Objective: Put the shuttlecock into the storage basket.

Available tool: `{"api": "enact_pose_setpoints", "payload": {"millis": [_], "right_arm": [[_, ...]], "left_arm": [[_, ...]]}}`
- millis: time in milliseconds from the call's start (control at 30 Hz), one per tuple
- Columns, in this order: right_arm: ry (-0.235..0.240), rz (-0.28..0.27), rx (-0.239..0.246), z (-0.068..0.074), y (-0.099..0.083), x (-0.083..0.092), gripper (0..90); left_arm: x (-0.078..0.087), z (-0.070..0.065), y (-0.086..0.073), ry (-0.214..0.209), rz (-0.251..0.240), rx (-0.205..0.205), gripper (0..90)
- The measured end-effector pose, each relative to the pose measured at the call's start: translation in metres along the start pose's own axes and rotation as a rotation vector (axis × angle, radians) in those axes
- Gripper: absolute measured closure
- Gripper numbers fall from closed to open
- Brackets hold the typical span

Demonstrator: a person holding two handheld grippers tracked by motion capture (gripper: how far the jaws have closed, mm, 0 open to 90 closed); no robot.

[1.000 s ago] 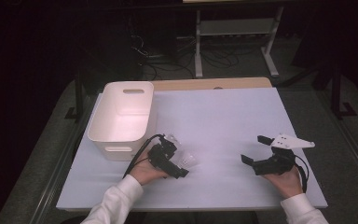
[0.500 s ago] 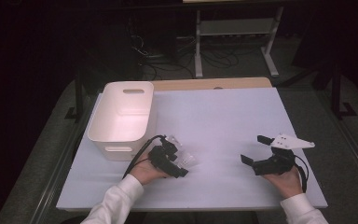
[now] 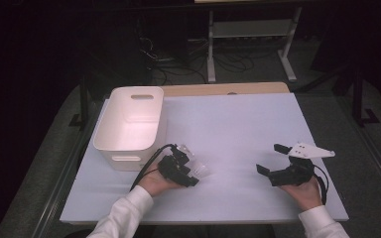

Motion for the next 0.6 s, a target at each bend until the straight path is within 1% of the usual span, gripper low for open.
{"api": "enact_pose_setpoints", "payload": {"millis": [33, 133, 167, 200, 233, 267, 300, 367, 533, 567, 600], "right_arm": [[-0.001, 0.000, 0.001, -0.0002, -0.0001, 0.0000, 0.0], [0.000, -0.001, 0.004, -0.0010, -0.0002, -0.0002, 0.0], [0.000, -0.001, 0.004, -0.0010, -0.0002, -0.0002, 0.0], [0.001, 0.001, 0.005, -0.0010, -0.0005, -0.0004, 0.0], [0.002, 0.001, 0.004, -0.0009, -0.0006, -0.0005, 0.0], [0.002, 0.001, 0.004, -0.0009, -0.0007, -0.0006, 0.0], [0.002, 0.001, 0.004, -0.0009, -0.0007, -0.0006, 0.0], [0.001, 0.001, 0.002, -0.0008, -0.0009, -0.0007, 0.0], [0.002, 0.005, -0.001, -0.0002, -0.0013, -0.0008, 0.0], [0.002, 0.006, 0.002, -0.0005, -0.0013, -0.0009, 0.0], [0.002, 0.006, 0.002, -0.0006, -0.0013, -0.0008, 0.0]], "left_arm": [[-0.0002, 0.0002, 0.0000, -0.002, -0.004, 0.003, 48.8], [0.0006, 0.0008, -0.0004, -0.002, -0.004, -0.003, 56.2], [0.0006, 0.0003, -0.0005, 0.000, -0.006, -0.009, 56.2], [0.0003, -0.0004, -0.0005, 0.007, -0.008, -0.012, 58.0], [-0.0001, -0.0016, -0.0006, 0.024, -0.005, -0.029, 58.6], [-0.0013, -0.0026, -0.0002, 0.029, -0.020, -0.028, 61.4], [-0.0013, -0.0026, -0.0002, 0.029, -0.020, -0.028, 64.1], [-0.0008, -0.0031, 0.0000, 0.035, -0.011, -0.038, 64.2], [-0.0003, -0.0029, -0.0006, 0.039, -0.005, -0.045, 64.6], [0.0008, -0.0020, -0.0009, 0.047, 0.002, -0.054, 64.6], [0.0009, -0.0021, -0.0007, 0.049, -0.003, -0.052, 64.6]]}}
Point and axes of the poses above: each handheld gripper's, and its own axes: x roughly backward along the jaws, y roughly out of its top, z roughly to its left, the point moved 6 cm from there along -x, roughly forward along the jaws, and after that the axes turned 1 degree about x, right-handed, at the moved point
